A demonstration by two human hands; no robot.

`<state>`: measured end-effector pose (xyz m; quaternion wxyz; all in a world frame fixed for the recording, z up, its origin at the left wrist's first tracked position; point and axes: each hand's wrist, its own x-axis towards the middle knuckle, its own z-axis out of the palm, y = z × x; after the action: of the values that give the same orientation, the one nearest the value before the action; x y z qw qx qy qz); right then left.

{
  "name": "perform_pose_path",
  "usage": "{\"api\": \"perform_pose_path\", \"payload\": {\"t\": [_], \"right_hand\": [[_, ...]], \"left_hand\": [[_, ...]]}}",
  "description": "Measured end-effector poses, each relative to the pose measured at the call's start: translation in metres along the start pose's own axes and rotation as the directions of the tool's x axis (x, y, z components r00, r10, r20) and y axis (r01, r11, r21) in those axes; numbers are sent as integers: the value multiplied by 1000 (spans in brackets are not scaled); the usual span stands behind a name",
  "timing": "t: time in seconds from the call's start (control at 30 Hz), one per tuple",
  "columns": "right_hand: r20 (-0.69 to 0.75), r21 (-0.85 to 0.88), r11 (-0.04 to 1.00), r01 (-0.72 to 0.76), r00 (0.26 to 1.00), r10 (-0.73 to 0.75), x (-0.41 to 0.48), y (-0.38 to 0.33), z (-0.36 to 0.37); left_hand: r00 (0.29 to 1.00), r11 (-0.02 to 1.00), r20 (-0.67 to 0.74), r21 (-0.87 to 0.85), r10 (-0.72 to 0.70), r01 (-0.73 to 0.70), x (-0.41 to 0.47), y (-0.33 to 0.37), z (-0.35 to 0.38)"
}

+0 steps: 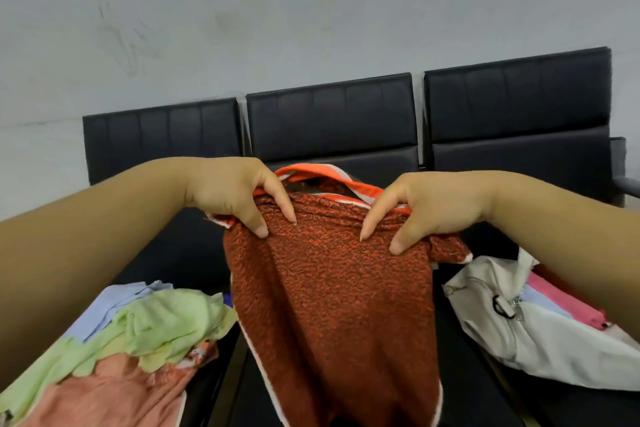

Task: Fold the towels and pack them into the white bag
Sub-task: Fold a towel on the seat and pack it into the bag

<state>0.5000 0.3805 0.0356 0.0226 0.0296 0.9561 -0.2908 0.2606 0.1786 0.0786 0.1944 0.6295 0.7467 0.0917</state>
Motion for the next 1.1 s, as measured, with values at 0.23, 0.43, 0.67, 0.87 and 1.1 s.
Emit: {"api": "perform_pose_path", "payload": {"t": [0.23,0.43,0.67,0.87,1.1], "right_hand": [[-309,-371,927,-60,949,-62,76,33,-51],[-473,-543,832,-112,859,-193,91,20,-109],[-362,-525,849,-66,919,-153,62,48,-42],[8,-145,980,-133,991,136,56,123,84],[165,223,931,-288,953,255,56,201,188]], "left_hand": [[939,978,-342,183,-36,105,60,-33,-33],[826,916,-540,393,164,75,73,-30,-86],[913,934,-382,357,141,5,51,-36,-3],[999,995,-18,-85,-46,44,67,-84,142],[990,931,64,-336,-125,139,96,-147,266]]}}
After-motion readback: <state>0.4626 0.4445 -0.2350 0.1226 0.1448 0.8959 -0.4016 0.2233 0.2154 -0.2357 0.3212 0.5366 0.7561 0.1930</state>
